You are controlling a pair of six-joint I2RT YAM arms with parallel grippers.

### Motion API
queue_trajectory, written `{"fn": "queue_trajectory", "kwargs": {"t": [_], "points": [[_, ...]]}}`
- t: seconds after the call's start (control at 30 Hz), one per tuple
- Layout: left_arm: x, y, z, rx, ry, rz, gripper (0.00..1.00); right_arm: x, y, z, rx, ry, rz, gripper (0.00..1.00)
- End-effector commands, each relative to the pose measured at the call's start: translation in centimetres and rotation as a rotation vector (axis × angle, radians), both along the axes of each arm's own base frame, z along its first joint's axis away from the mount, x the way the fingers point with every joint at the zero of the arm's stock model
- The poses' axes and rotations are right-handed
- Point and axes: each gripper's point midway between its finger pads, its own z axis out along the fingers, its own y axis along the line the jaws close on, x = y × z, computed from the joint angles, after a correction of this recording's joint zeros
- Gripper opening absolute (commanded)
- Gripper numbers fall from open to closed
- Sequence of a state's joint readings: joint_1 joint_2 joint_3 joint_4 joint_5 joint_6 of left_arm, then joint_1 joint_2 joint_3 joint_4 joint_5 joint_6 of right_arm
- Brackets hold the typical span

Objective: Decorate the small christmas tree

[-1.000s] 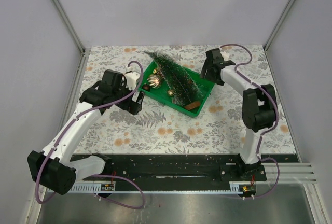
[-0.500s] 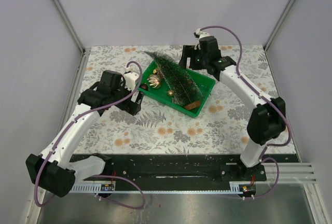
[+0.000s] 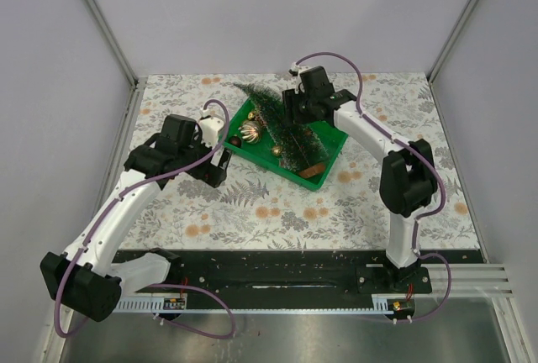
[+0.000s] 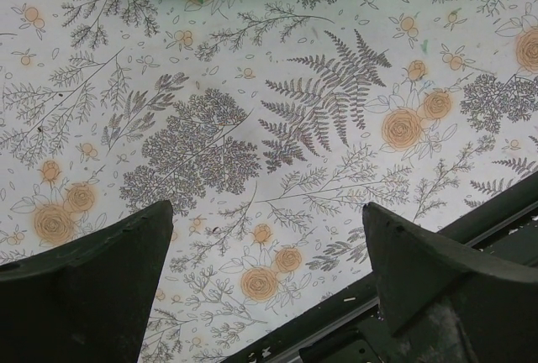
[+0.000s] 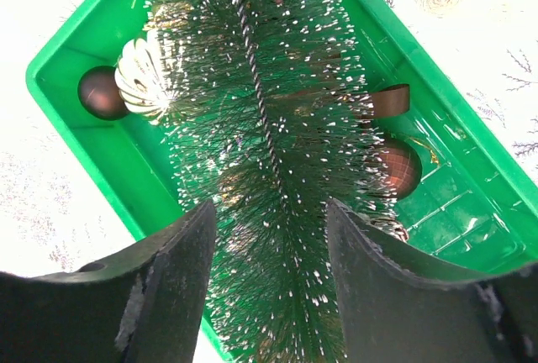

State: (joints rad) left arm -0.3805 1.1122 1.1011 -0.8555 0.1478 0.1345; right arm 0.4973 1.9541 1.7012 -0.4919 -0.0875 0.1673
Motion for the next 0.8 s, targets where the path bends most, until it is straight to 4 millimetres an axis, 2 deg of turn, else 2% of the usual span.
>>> {"fn": "queue_trajectory", "kwargs": {"t": [0.0,0.23,0.3,0.4,0.5,0.63,0.67,0.77], "points": [[0.7,0.3,2.0,0.001,-0.081,0.012,0.99,0.9,0.9,0.9,-0.002,-0.044,0.009,0.61],[0.5,0.5,2.0,0.005,-0.084,0.015,0.99,1.1,0.9,-1.5,-0.033,-0.007,0.005,0.56],[0.5,0.5,2.1,0.003,-0.089,0.015,0.99,1.2,0.9,-1.7,-0.036,-0.004,0.002,0.49],[0.4,0.6,2.0,0.006,-0.089,0.019,0.99,1.3,0.7,-1.0,-0.023,-0.026,-0.020,0.21],[0.3,0.8,2.0,0.014,-0.093,0.023,0.99,1.3,0.7,1.3,0.024,-0.081,-0.040,0.01],[0.3,1.1,2.1,0.015,-0.101,0.037,0.99,0.4,1.0,5.7,0.088,-0.166,-0.057,0.00],[0.3,1.1,2.0,0.017,-0.100,0.035,0.99,-0.2,1.0,7.6,0.113,-0.203,-0.058,0.00],[0.3,1.5,2.2,0.027,-0.112,0.058,0.99,-2.4,1.2,10.8,0.151,-0.278,-0.076,0.00]]}}
